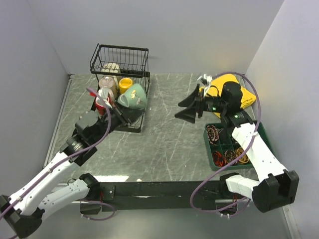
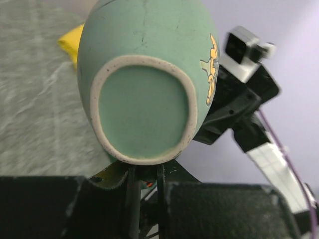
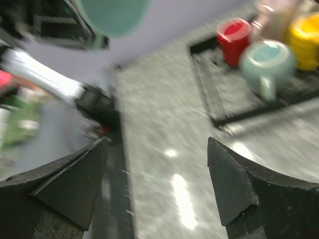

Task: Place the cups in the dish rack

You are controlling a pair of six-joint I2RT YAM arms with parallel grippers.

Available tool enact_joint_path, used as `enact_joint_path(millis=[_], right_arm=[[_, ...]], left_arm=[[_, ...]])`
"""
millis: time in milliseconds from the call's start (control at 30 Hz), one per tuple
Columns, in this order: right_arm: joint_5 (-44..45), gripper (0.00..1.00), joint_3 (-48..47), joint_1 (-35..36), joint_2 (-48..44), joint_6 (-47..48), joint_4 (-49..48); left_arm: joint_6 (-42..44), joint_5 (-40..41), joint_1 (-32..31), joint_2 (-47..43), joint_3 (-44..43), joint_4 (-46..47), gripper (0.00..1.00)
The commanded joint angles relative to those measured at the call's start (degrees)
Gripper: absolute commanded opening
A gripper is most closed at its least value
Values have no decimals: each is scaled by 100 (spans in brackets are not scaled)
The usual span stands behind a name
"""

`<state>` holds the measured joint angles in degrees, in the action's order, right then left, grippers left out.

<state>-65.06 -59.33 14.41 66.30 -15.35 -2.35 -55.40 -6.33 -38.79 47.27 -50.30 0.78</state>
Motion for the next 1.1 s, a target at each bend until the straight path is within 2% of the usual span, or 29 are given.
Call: enact_joint_path(millis=[0,167,367,667,1067], right_arm=[[476,90,508,-245,-398,2448,1737],[415,95,1283,-685,-496,2905,1553],[152,96,1117,-1221,-258,3091,2001],[274,97,1231,-1362,-592,3012,1834],[143,98,1178,-1406,-706,3047,1958]], left_arm=[[109,887,90,-420,336,-955,1],[-94,1143,511,-377,574,-1483,1],[-208,862,1240,412,539,-1782,1],[-586,1484,1426,2074,-506,-2863,1],[-1596,2266,1576,3587,-1561,-3768,1]])
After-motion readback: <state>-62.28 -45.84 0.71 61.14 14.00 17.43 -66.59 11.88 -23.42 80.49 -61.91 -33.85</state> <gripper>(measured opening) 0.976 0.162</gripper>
